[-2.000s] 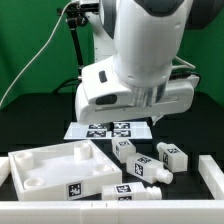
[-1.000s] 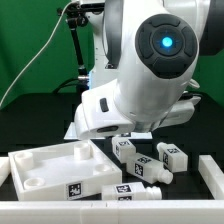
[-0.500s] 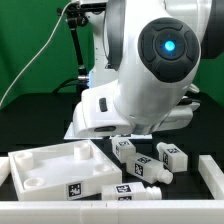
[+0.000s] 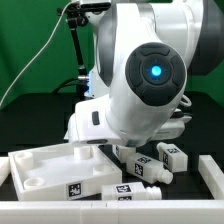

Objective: Assemble one leg

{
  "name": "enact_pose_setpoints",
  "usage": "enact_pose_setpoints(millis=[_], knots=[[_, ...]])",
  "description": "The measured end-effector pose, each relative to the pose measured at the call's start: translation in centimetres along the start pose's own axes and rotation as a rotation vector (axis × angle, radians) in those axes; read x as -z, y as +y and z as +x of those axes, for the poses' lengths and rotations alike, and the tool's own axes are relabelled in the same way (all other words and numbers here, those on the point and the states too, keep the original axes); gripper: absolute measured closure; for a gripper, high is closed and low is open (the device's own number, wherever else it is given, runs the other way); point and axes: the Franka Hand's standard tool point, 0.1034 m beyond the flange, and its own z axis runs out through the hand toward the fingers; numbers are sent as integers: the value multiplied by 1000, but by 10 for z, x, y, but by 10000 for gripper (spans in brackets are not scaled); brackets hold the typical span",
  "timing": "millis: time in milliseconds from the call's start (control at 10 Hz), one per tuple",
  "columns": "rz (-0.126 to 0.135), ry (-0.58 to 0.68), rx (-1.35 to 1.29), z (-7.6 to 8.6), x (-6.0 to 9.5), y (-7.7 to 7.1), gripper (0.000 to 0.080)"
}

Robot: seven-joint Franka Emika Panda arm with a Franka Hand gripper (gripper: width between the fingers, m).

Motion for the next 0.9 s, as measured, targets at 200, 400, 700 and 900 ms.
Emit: enact_pose_setpoints(millis=[200, 400, 700, 900], knots=[[-1, -1, 3, 1, -3, -2, 150], [0, -6, 4, 2, -6, -3, 276], [0, 4, 10, 7, -9, -3, 520], [0, 5, 15, 7, -8, -3, 518]])
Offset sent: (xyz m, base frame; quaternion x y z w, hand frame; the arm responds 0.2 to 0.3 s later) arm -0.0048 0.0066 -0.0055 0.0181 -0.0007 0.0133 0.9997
